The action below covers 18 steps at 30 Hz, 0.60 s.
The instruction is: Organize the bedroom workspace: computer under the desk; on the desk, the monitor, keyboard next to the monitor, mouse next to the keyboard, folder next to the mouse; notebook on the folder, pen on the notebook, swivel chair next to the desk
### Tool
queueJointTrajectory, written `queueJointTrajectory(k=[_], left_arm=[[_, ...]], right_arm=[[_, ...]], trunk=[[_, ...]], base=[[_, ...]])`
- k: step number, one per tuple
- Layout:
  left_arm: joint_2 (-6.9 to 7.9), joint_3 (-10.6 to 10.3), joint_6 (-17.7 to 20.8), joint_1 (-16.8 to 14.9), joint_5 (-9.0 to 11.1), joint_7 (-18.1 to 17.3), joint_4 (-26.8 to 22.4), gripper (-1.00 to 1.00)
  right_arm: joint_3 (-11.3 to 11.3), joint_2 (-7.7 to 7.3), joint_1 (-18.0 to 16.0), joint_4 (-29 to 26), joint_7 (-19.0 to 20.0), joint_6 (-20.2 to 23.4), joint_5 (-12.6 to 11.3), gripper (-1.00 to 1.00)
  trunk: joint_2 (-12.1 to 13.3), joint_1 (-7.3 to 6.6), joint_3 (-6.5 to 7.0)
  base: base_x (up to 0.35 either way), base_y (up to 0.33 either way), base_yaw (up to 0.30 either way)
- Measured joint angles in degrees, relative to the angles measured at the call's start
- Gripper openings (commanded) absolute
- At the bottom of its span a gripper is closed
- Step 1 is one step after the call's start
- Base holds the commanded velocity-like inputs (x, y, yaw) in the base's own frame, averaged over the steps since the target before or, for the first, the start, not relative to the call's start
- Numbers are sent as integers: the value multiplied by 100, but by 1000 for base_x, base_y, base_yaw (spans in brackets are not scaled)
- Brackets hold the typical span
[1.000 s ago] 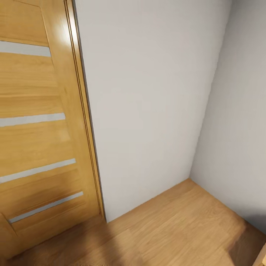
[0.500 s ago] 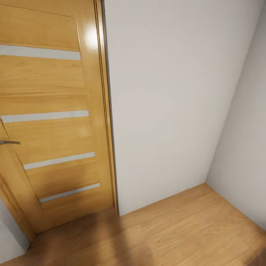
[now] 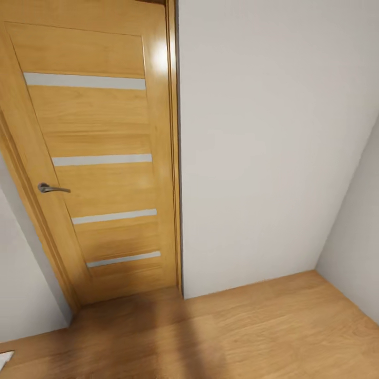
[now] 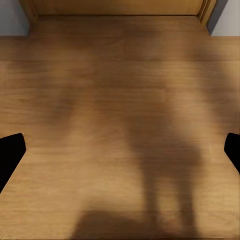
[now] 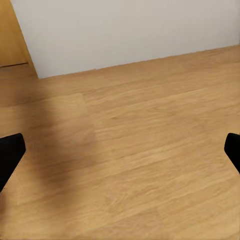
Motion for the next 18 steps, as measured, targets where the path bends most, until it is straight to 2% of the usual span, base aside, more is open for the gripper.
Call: queueJointTrajectory(k=[15,18], left_arm=[[-2,-14,44,0,-9,-16,0,100],[-1,-15,44,0,-12,-20,0,100]], right_arm=[[-5,-2,0,0,-2,44,-3,100],[-4,-2,0,0,-108,42,-2,100]], trunk=[[0,0,0],[0,0,0]], base=[[0,0,293],[0,0,293]])
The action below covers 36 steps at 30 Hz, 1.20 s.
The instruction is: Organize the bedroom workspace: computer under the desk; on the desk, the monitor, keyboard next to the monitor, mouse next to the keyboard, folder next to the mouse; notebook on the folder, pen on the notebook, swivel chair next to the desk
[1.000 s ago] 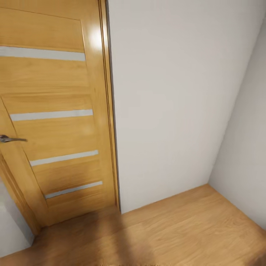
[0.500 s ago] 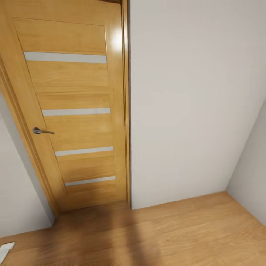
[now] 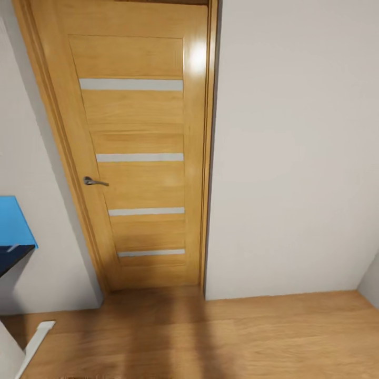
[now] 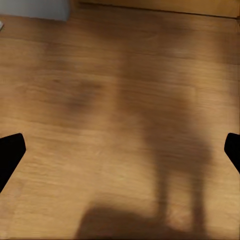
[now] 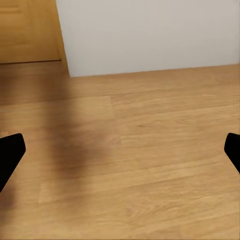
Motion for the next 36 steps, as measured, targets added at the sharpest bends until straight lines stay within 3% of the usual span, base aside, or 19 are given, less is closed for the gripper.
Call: queueJointTrajectory(k=[9,36], left_arm=[[-5,-1,0,0,-2,-2,0,100],[2,-1,18,0,-3,-15,0,100]], right_arm=[[10,6,0,5,-258,6,15,100],[3,26,0,7,-275,16,8,100]], trunk=[[0,0,0],[0,0,0]], base=[[0,0,293],[0,0,293]])
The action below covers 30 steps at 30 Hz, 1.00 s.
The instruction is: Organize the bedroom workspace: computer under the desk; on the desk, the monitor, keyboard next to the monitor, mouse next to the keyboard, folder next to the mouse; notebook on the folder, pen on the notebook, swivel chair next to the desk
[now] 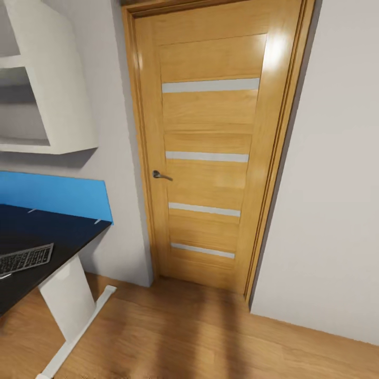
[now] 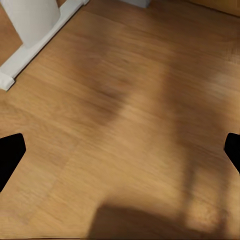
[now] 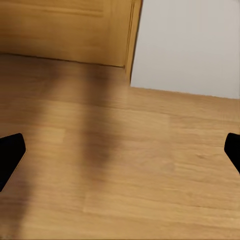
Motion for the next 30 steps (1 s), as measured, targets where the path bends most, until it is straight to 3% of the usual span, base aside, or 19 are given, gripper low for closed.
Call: queueJointTrajectory(k=[8,20,30], left_arm=[[-8,-7,0,0,-1,-3,0,100],[-11,-7,0,0,1,3,0,100],[-5,-8,0,0,1,5,0,100]], right_arm=[[4,-2,0,-7,3,-8,5,100],[11,-4,0,-5,8,-18,5,100],[8,0,0,-7,-5,-26,-2,100]], trunk=[[0,0,0],[0,0,0],[0,0,0]], base=[[0,0,250],[0,0,31],[0,0,261]])
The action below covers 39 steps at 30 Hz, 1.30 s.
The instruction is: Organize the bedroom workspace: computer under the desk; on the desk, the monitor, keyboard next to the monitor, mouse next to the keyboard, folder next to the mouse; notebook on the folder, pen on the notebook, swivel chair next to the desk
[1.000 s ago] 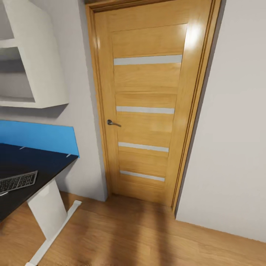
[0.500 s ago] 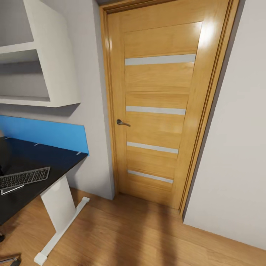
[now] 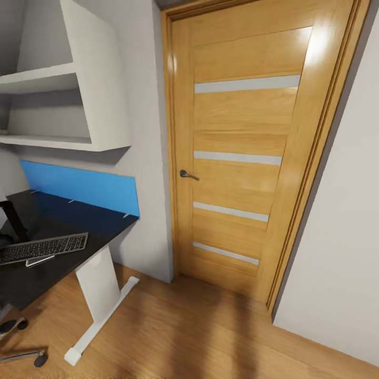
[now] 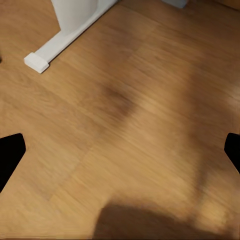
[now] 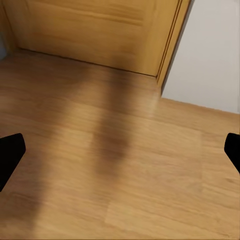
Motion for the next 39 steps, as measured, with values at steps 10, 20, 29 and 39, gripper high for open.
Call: queueJointTrajectory(k=[10,20,29,39], left_arm=[[3,8,-15,0,3,16,0,100],[4,33,-95,0,6,16,-16,100],[-2,25,-260,0,13,27,-34,100],[-5,16,-264,0,14,39,-35,100]], right_arm=[[0,0,0,2,-1,8,2,100],[0,0,0,4,2,10,3,100],[2,0,0,8,8,17,9,100],[7,0,0,9,9,25,10,100]], trunk=[[0,0,0],[0,0,0],[0,0,0],[-200,109,-89]], base=[[0,0,281],[0,0,282],[0,0,282],[0,0,282]])
